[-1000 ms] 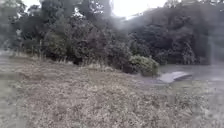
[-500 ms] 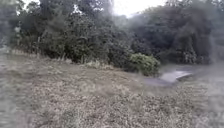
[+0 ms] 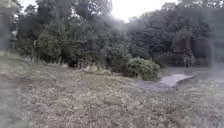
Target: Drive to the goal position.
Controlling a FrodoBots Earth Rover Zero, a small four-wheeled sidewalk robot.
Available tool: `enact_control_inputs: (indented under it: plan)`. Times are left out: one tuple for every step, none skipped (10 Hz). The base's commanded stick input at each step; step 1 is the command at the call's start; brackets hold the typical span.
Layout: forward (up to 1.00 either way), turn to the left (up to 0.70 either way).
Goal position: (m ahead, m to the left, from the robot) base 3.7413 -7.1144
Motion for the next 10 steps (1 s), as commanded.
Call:
enact_control_inputs:
  plan:
    - [0.70,0.00]
    - [0.70,0.00]
    - [0.70,0.00]
    - [0.70,0.00]
    - [0.70,0.00]
    - [0.70,0.00]
    - [0.70,0.00]
    - [0.70,0.00]
    - [0.70,0.00]
    - [0.70,0.00]
